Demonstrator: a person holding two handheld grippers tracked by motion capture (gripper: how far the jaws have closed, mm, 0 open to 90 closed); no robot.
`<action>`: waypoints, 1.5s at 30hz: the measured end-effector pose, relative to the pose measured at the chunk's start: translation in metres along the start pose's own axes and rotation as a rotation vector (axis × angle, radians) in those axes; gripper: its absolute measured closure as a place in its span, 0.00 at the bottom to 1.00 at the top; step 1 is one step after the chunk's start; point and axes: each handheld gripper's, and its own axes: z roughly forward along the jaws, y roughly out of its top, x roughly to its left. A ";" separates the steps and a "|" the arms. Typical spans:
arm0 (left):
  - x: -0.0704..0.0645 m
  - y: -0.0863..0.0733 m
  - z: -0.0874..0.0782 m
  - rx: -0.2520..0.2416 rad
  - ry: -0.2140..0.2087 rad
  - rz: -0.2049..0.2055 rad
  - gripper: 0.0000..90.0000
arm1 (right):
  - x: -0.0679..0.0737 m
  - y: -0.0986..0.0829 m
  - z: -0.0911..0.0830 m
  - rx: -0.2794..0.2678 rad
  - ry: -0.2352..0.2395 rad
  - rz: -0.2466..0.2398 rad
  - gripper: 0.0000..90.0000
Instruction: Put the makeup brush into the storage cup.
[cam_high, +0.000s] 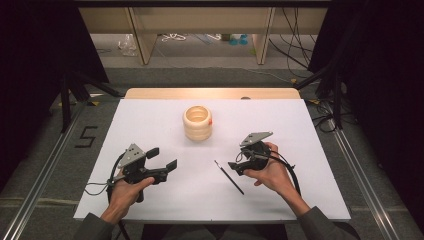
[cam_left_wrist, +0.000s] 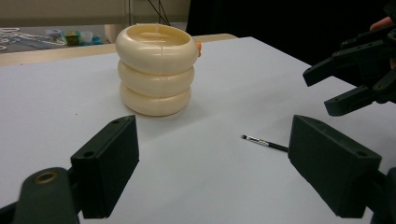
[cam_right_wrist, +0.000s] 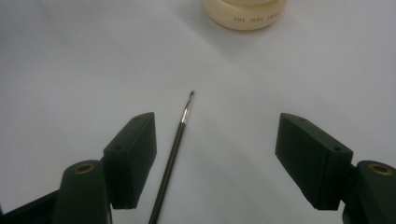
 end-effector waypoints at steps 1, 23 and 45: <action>0.000 0.000 0.000 0.000 0.000 -0.001 0.18 | 0.000 0.001 0.001 0.006 0.006 -0.004 0.34; 0.000 0.000 0.000 0.001 -0.002 0.002 0.18 | 0.010 0.015 0.035 0.189 0.064 -0.031 0.46; -0.001 0.000 0.000 -0.003 -0.006 0.000 0.18 | 0.011 0.016 0.054 0.316 0.107 -0.063 0.65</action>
